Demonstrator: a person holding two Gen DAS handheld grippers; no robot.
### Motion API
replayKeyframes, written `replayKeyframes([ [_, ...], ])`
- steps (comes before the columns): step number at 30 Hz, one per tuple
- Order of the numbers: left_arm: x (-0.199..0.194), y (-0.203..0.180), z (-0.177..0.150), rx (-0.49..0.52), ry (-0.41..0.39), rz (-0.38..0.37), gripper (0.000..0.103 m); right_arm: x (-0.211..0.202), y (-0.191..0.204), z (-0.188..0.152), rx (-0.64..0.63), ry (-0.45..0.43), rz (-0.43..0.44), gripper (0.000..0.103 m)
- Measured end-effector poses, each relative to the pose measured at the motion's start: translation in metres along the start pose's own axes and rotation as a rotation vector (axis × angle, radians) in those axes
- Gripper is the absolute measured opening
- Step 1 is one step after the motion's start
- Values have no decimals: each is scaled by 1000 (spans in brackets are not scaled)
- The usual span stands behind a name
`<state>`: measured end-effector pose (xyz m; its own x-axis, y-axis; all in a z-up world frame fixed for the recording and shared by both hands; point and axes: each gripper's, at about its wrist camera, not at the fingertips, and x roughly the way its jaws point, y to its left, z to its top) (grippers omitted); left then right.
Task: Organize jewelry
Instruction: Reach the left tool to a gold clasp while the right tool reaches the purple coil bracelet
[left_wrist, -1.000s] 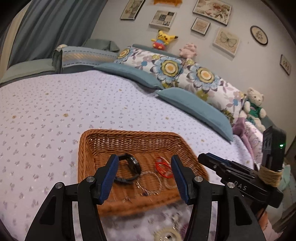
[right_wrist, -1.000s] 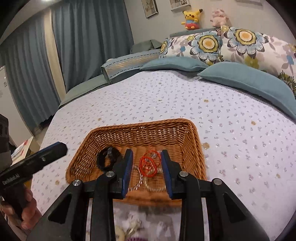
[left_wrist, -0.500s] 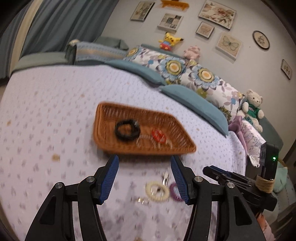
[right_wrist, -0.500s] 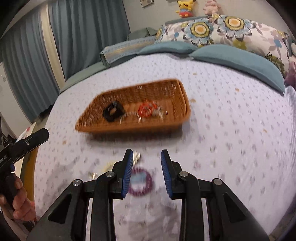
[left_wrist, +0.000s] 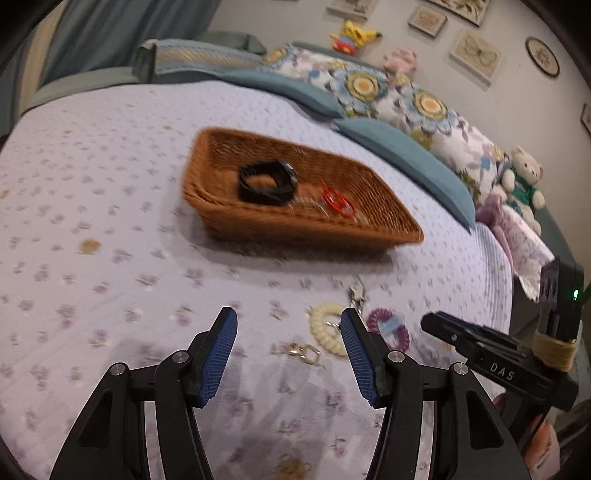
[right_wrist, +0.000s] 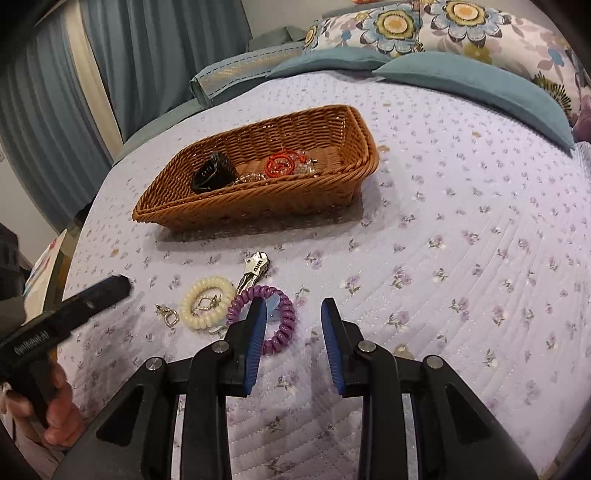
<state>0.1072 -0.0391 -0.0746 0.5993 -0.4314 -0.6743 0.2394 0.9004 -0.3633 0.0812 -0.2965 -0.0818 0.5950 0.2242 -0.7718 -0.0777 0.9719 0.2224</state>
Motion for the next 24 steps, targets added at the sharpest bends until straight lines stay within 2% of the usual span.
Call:
replayKeyframes([
  [3,15,-11,3,34,33,-14,59,6,1,0,-8,19,-3,33],
  [4,22,-15,5,50,51,-9,53,8,2,-1,-12,25,-4,33],
  [5,26,-17,6,59,61,-3,42,10,3,0,-19,35,-5,33],
  [7,39,-22,6,90,98,36,36,16,6,-1,-36,55,-3,33],
  [13,49,-22,7,80,128,8,36,23,13,-3,-70,72,-29,32],
  [18,60,-23,7,84,161,16,35,28,20,-4,-105,82,-47,18],
  [24,65,-29,5,116,172,37,35,35,21,-4,-114,108,-59,18],
])
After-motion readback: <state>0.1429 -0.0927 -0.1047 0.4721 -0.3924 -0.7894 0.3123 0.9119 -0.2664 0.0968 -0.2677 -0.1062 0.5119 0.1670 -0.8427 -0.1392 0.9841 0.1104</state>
